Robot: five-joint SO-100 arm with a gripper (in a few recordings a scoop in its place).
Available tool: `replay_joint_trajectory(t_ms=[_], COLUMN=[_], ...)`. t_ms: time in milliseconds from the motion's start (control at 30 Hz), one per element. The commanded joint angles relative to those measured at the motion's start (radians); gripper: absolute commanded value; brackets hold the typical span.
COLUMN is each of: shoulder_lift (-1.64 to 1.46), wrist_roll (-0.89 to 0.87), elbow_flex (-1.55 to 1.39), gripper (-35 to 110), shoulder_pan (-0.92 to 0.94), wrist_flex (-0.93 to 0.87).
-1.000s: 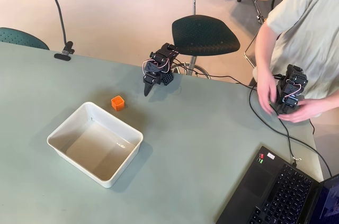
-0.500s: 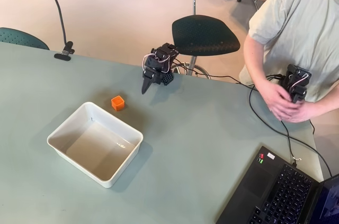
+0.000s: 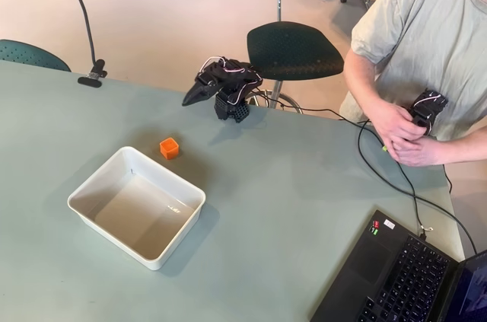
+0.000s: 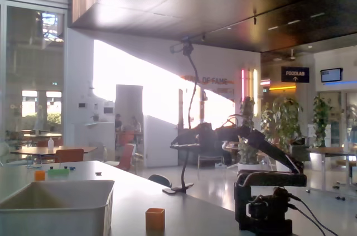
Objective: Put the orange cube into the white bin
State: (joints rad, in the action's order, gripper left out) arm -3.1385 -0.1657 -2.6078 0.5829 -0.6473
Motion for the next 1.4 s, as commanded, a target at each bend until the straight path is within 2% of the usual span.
replay_joint_trajectory(t_ms=[0, 200, 433, 633, 867, 1000, 1367], shoulder_lift=[0.080, 0.445, 0.836, 1.006, 1.080, 1.167, 1.353], wrist_roll=[-0.009, -0.055, -0.055, -0.055, -0.044, -0.054, -0.055], elbow_flex=[0.117, 0.345, 0.675, 0.861, 0.861, 0.862, 0.867], gripper=[-2, -2, -2, -2, -1, 7, 44], shoulder_pan=[0.009, 0.009, 0.006, -0.002, -0.008, -0.008, 0.006], wrist_flex=[0.011, -0.040, -0.399, -0.650, -0.686, -0.686, -0.687])
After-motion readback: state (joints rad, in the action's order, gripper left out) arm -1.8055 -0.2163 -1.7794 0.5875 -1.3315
